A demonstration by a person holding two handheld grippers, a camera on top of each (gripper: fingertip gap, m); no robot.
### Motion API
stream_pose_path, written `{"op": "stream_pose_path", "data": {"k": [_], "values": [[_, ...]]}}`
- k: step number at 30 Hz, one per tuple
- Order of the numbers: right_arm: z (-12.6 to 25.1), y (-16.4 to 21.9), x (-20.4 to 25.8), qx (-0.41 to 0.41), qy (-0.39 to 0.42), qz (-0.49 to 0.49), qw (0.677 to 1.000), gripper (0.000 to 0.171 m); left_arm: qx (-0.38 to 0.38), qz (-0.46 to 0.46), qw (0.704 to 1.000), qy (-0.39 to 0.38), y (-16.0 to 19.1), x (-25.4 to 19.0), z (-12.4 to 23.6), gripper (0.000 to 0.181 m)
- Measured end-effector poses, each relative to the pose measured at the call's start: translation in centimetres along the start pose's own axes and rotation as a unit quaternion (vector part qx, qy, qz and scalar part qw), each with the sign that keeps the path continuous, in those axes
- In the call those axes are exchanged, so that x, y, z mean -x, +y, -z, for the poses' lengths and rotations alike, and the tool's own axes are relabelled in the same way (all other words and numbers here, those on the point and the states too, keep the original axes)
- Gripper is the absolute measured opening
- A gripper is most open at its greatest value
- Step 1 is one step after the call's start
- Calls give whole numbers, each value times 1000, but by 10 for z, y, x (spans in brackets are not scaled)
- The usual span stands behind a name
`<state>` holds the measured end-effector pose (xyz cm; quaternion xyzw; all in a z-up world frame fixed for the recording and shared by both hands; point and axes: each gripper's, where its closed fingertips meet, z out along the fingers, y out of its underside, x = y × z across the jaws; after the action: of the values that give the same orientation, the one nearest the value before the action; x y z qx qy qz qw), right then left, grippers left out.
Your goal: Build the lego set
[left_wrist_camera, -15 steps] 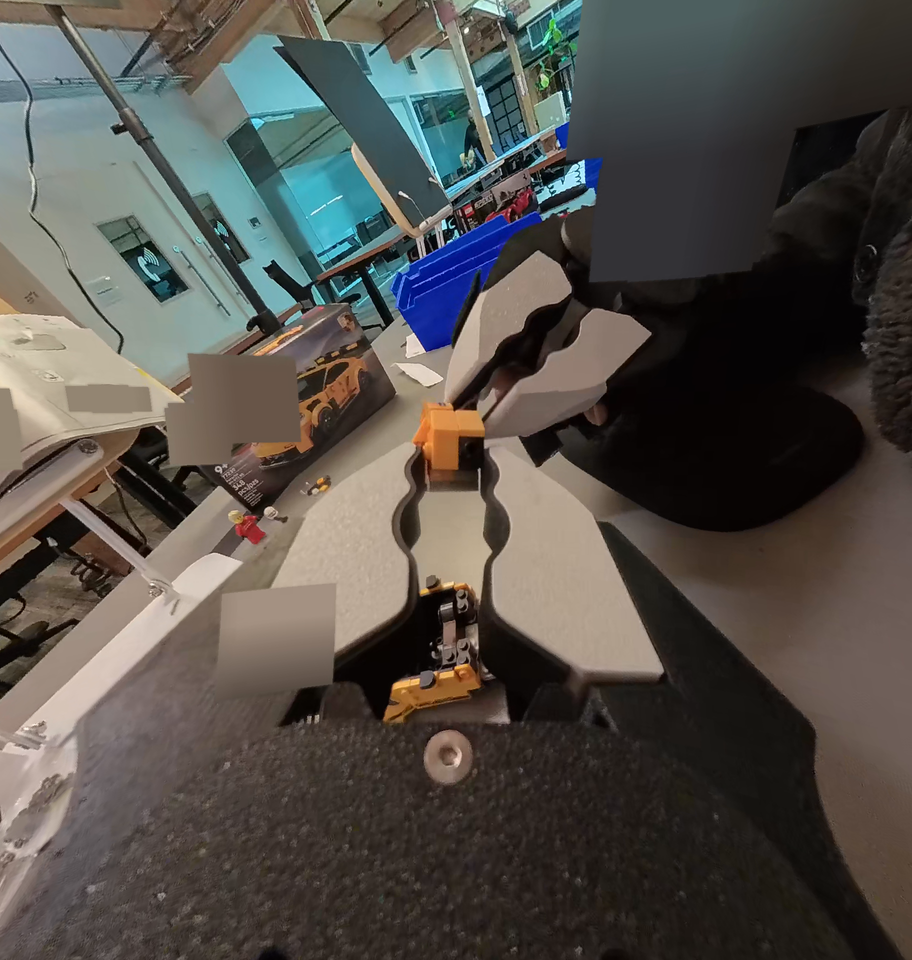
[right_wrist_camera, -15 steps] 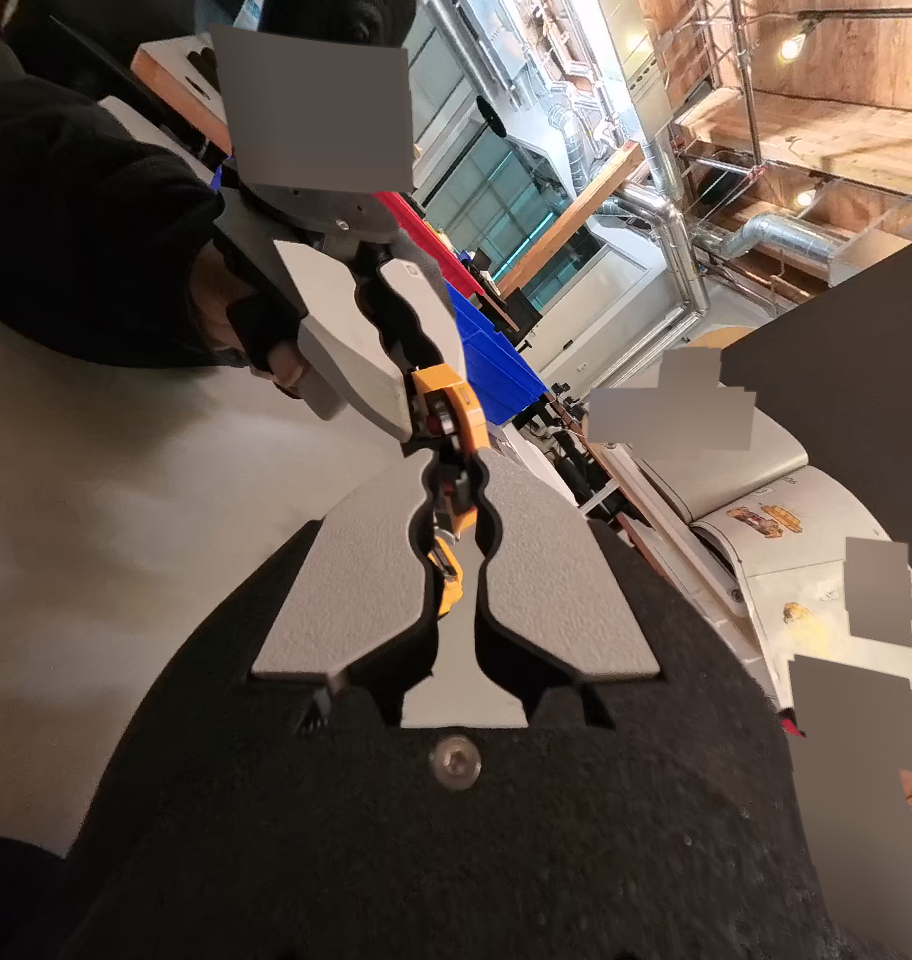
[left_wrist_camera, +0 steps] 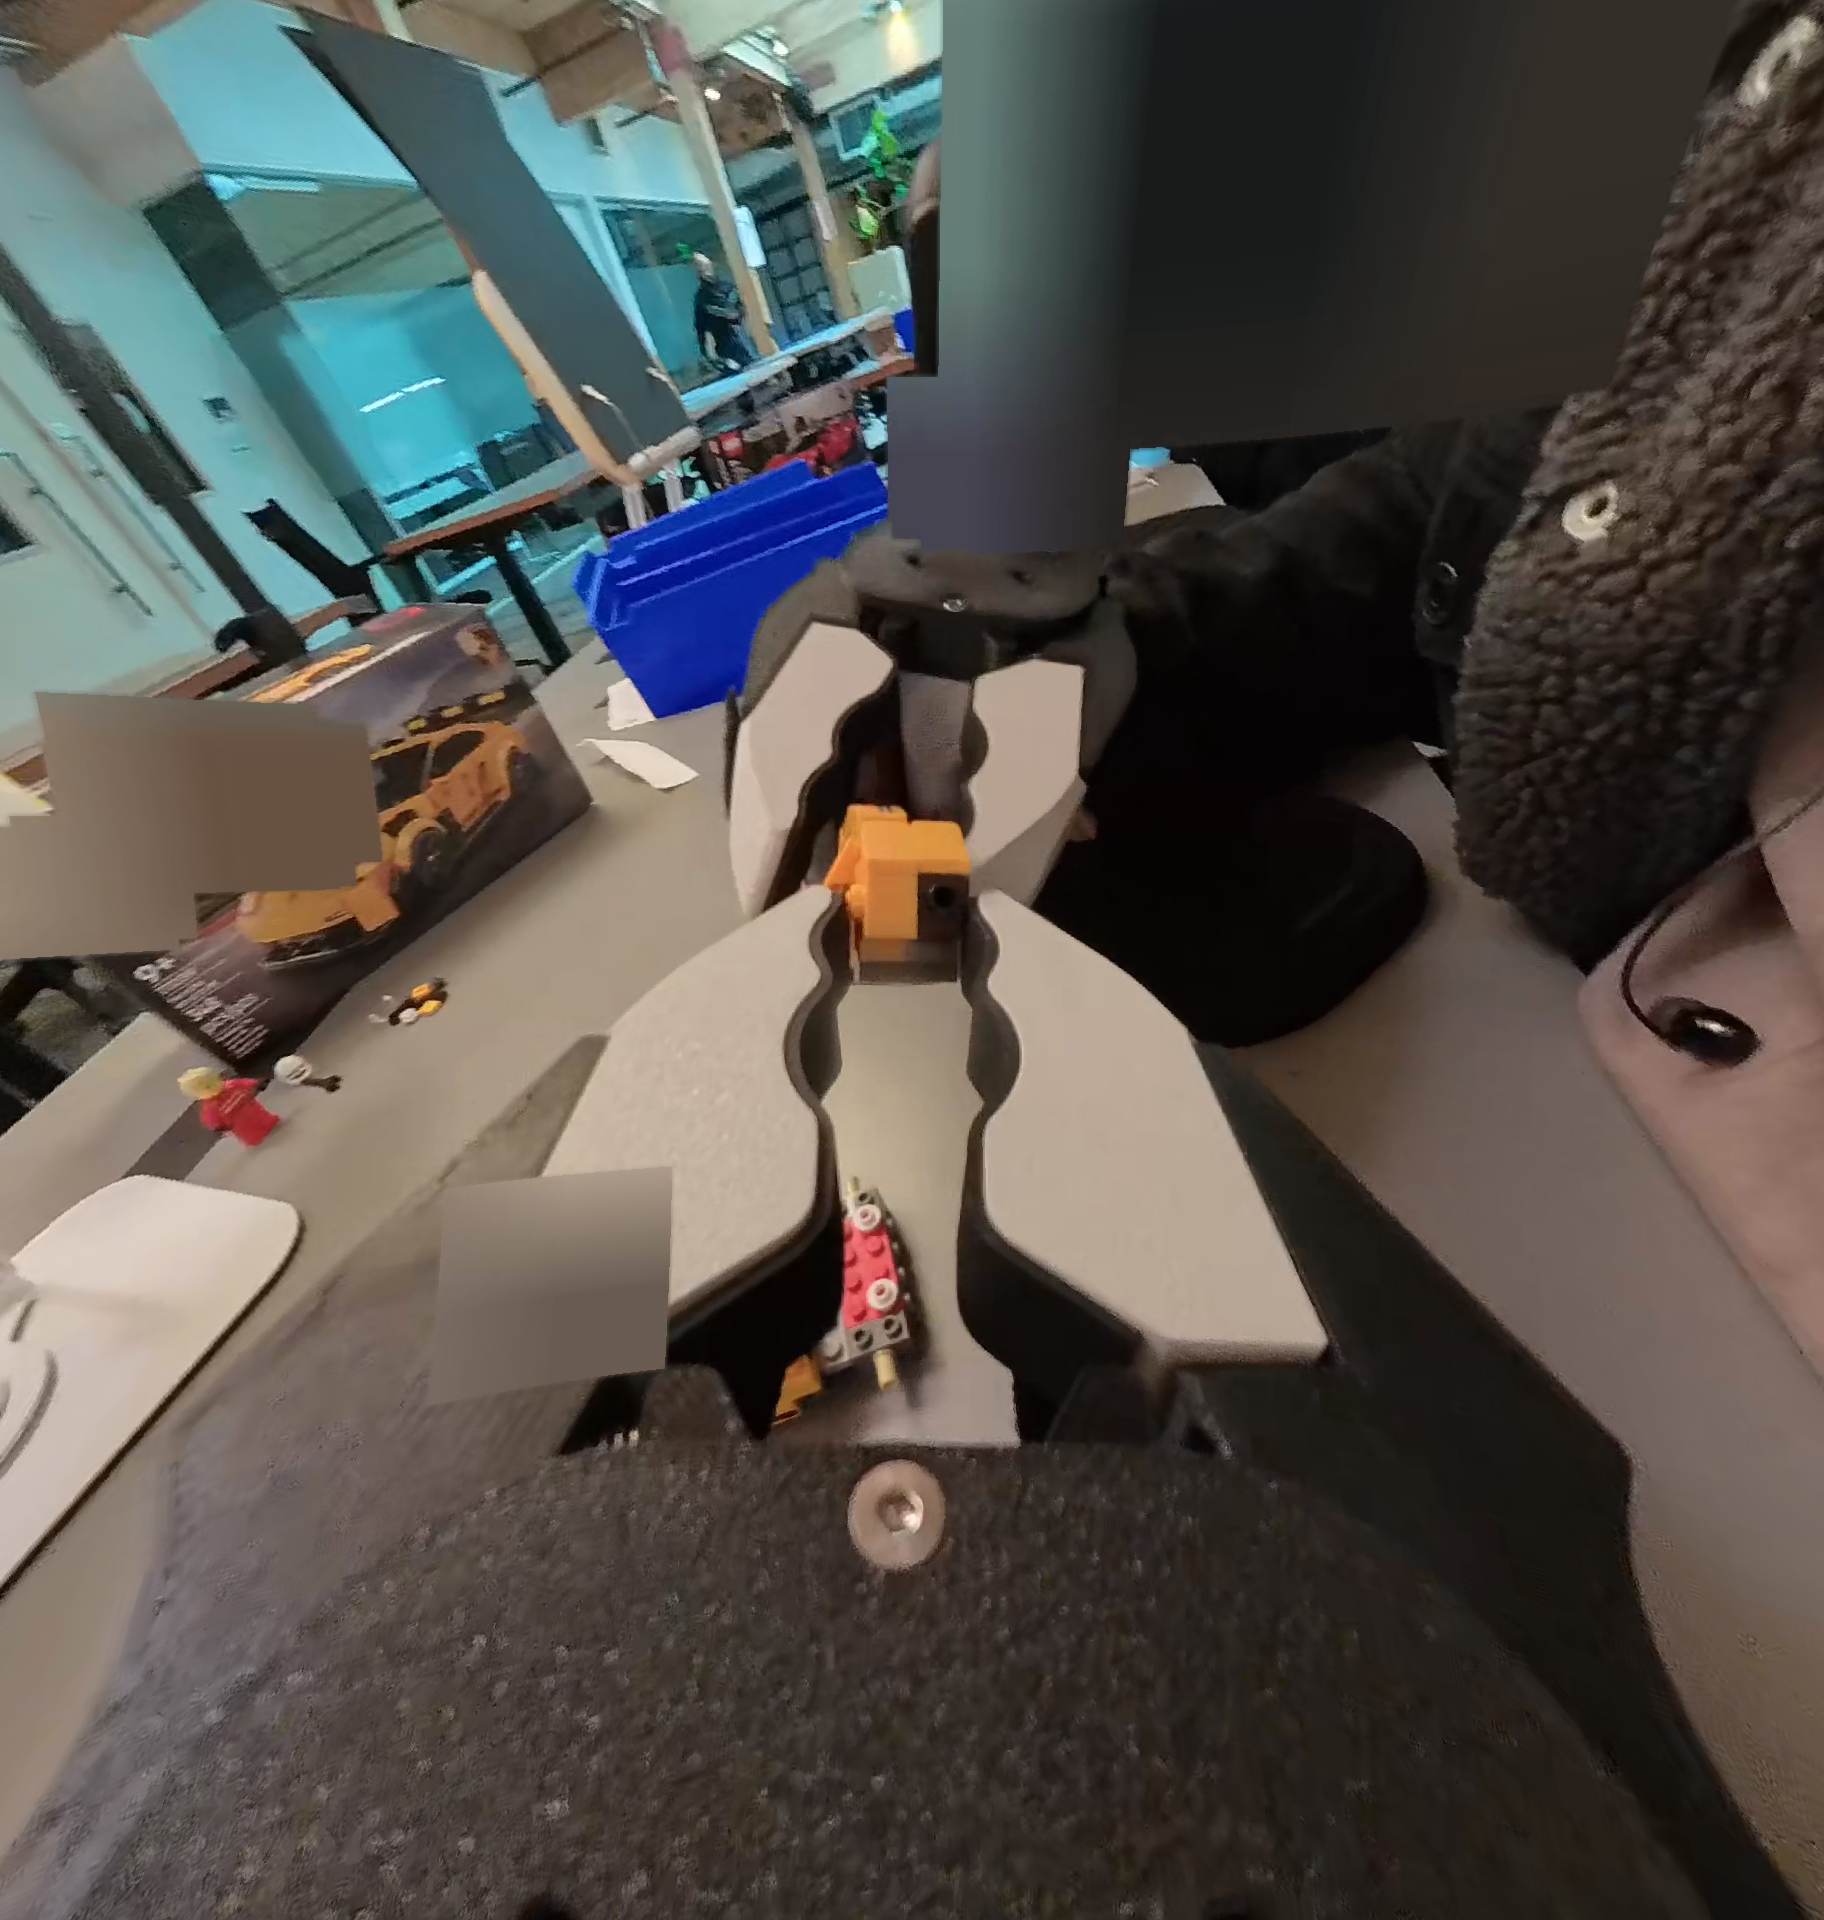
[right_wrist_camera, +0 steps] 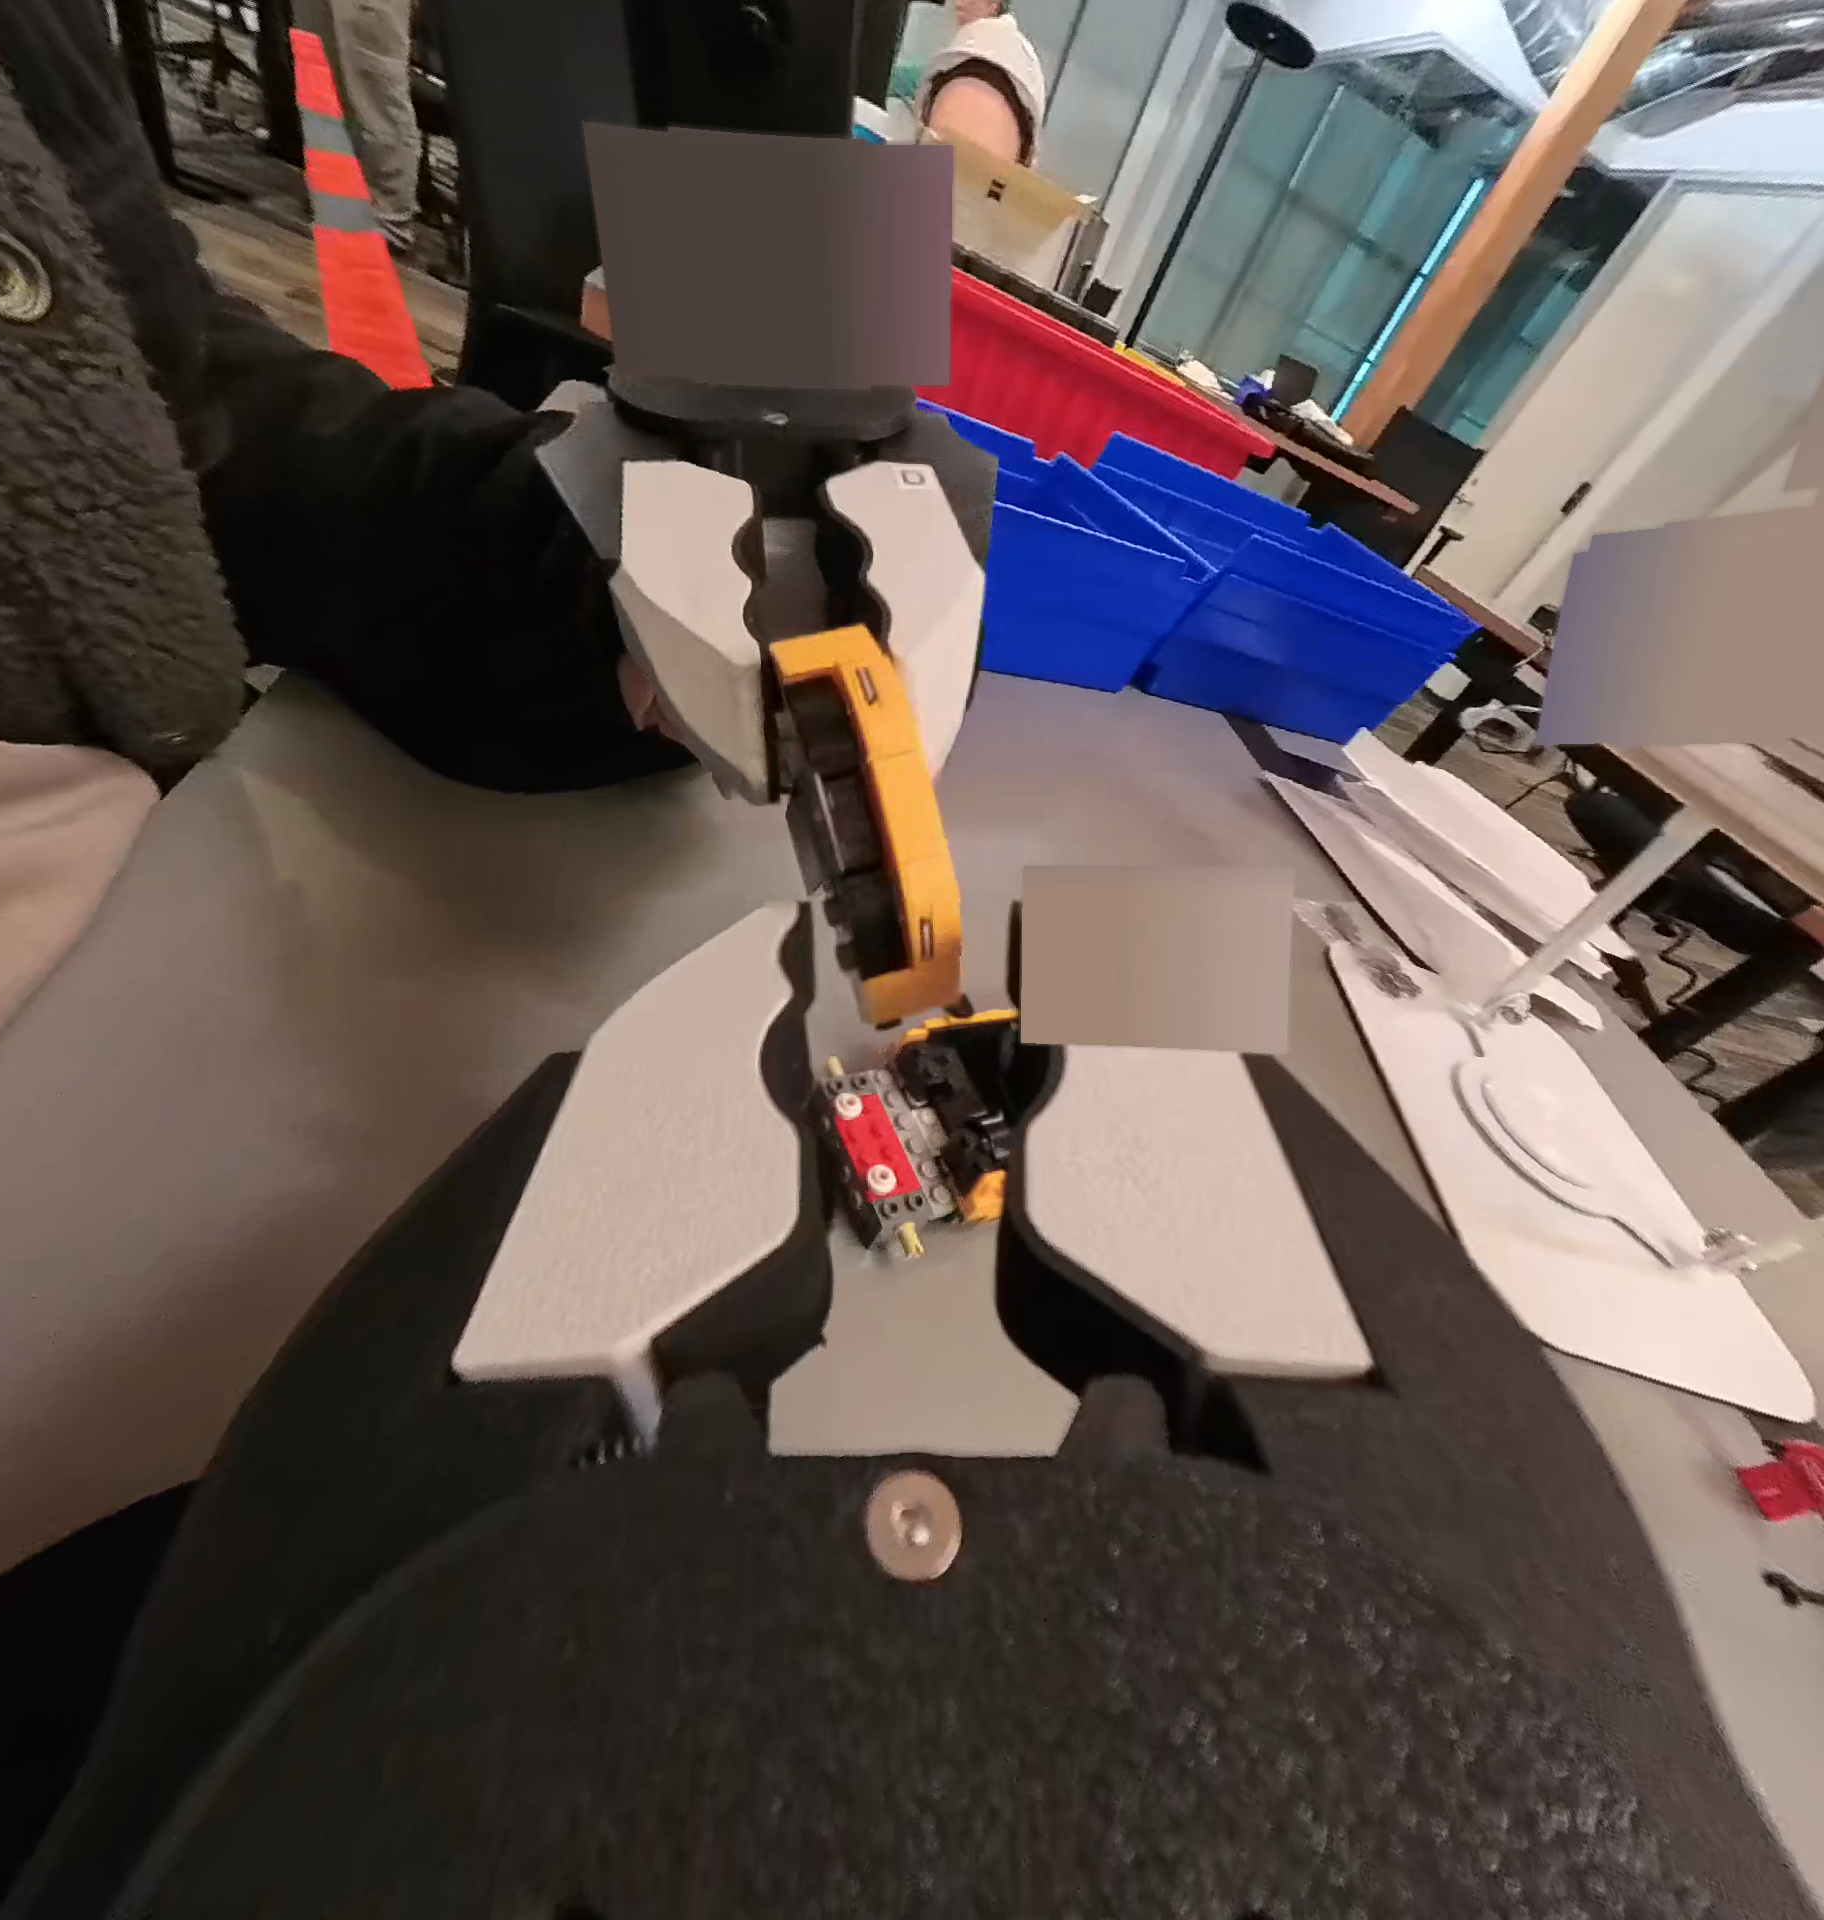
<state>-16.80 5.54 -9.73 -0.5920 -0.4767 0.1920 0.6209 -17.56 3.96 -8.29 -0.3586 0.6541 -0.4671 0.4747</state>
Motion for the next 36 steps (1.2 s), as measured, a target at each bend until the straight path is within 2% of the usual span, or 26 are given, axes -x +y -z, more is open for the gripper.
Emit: {"op": "stream_pose_path", "data": {"k": [2,6,9,13,18,22,27,31,34,36], "values": [[0,0,4,3,-4,21,1000,24,2,-2,1000,6,1,-2,-1,21],[0,3,-4,23,35,67,997,23,21,50,999,7,11,6,1,22],[0,12,-14,62,75,111,989,23,65,99,993,9,28,12,3,32],[-3,32,-20,135,111,205,963,23,97,193,976,26,43,12,6,35],[-7,43,-18,190,134,315,920,23,117,303,945,33,57,12,6,35],[-8,43,-17,205,143,374,893,23,118,345,931,29,61,13,4,30],[-12,41,-10,202,144,403,881,23,130,356,924,44,61,5,0,32],[-15,46,-11,198,143,371,896,23,151,328,932,27,65,7,2,32],[-17,52,-9,188,125,294,929,24,177,276,945,20,72,7,5,31],[-16,51,-9,170,107,212,956,33,180,252,950,32,74,3,6,31]]}}
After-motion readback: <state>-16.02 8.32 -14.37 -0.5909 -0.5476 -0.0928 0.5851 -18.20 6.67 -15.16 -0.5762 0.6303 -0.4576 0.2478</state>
